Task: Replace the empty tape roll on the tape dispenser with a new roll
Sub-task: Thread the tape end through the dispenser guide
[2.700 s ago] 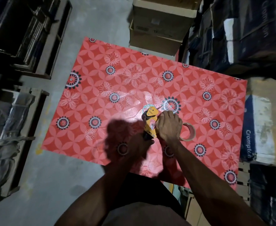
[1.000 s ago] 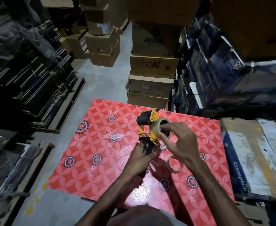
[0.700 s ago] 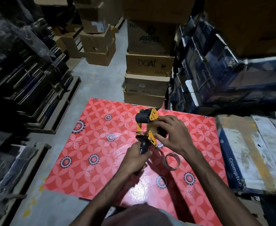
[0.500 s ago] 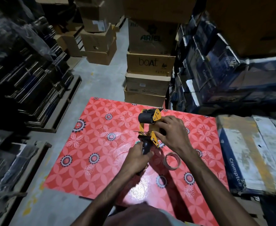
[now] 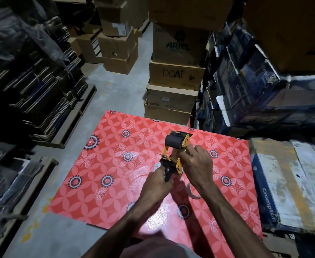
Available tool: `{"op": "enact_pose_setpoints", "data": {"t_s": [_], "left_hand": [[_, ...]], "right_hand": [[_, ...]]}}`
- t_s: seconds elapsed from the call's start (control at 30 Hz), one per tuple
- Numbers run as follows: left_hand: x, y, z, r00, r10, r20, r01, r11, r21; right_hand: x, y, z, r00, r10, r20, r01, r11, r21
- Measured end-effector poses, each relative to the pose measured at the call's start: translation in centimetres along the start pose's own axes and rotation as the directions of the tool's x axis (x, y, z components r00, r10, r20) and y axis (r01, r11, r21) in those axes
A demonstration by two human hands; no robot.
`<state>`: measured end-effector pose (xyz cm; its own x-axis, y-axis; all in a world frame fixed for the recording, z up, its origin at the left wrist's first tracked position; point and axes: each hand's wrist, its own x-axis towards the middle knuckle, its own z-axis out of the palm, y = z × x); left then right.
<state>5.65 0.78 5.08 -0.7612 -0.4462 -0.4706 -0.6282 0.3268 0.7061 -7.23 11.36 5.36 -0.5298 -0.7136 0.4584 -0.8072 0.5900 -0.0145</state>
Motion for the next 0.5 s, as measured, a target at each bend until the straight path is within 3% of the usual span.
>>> {"op": "enact_pose_setpoints", "data": {"t_s": [0.17, 0.3, 0.5], "left_hand": [[0.4, -1.0, 0.6, 1.000, -0.007, -0.016, 0.008, 0.996, 0.090], [1.0, -1.1, 1.1, 1.000, -0.021, -0.008, 0.021, 0.991, 0.133], [1.2, -1.7, 2.9, 0.999, 0.006, -0.042, 0.004, 0.970, 0.244]], "right_hand": [[0.0, 0.6, -0.2, 0.989, -0.004, 0.149, -0.018, 0.989, 0.147], [-0.7, 0.5, -0.6, 0.988, 0.091, 0.124, -0.123, 0.950, 0.287], [-2.0, 1.8, 0.3, 0.982, 0.115, 0.147, -0.153, 0.949, 0.276]]}}
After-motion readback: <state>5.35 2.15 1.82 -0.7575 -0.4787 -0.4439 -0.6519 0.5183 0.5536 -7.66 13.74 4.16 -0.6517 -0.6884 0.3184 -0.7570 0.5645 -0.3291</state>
